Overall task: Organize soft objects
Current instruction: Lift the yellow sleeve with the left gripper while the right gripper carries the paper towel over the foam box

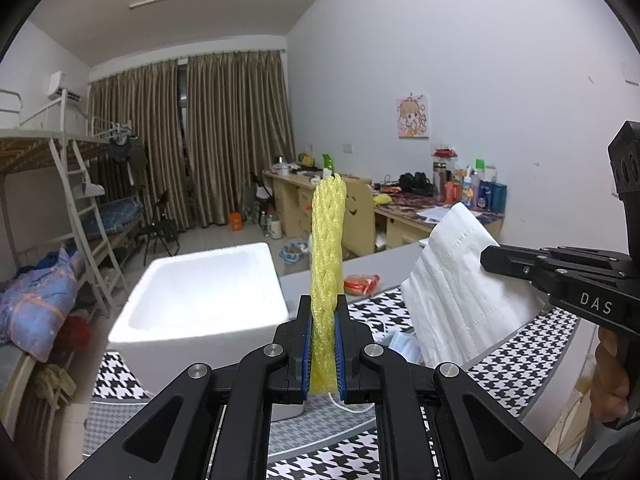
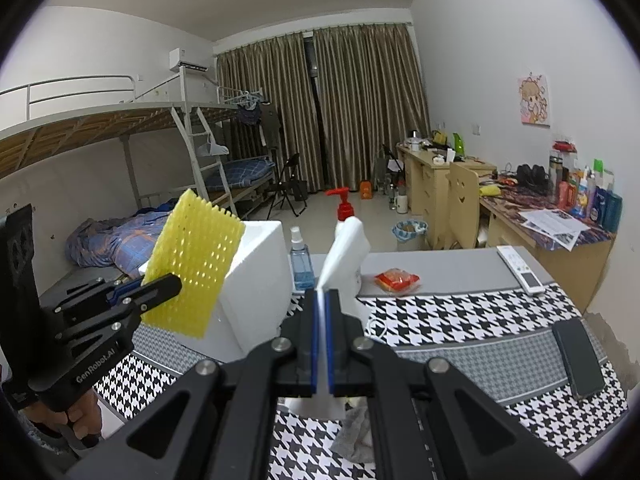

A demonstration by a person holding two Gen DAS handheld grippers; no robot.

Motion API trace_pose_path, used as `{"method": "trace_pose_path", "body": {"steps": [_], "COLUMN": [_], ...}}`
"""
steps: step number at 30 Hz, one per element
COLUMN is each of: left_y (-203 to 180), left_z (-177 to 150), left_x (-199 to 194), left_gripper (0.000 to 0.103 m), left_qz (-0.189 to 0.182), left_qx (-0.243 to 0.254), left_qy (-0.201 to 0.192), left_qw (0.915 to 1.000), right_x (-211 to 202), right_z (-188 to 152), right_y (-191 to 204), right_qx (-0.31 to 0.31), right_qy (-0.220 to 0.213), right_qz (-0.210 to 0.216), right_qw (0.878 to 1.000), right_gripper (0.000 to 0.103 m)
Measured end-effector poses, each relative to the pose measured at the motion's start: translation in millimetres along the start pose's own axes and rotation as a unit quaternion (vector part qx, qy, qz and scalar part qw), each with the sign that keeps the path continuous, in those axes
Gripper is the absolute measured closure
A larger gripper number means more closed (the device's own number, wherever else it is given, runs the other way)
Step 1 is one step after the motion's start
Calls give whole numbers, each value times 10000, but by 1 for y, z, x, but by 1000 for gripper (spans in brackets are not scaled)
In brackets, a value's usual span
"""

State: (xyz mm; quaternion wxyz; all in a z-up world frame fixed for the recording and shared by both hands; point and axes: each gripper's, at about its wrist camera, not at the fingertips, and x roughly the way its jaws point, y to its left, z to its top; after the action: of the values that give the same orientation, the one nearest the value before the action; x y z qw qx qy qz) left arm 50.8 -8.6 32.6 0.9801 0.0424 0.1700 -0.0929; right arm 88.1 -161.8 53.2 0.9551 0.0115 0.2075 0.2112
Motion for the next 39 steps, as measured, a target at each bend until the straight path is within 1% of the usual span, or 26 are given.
{"method": "trace_pose_path", "body": {"steps": [7,20,27,30,32,39], "left_y": [6,21,32,34,35,47], "left_z": [10,22,29,32,33,31], "left_x": [-2,-1,-5,-7,-9,-12], "left_gripper": [93,93,93,93,93,93], "left_qz": [148,464,718,745,772,1021], "left_qx": [23,-43,-117,-122,-127,-166], "left_qy": [-129,-215,-243,-291,-314,-287], "left_qw": [9998,9987,9971,9967,9964,9942], "right_x": [8,14,17,18,19,26], "right_z": [9,24,34,39,42,55], "right_y": [4,12,21,24,26,39], "right_qx": [-76,-197,-276,-268,-278,-430], "right_qy": [-20,-87,-115,-151,-169,-181], "right_qz": [46,110,220,351,360,428], "right_qw": [10000,9997,9993,9989,9988,9980], "right_gripper": [97,97,98,97,98,98]}}
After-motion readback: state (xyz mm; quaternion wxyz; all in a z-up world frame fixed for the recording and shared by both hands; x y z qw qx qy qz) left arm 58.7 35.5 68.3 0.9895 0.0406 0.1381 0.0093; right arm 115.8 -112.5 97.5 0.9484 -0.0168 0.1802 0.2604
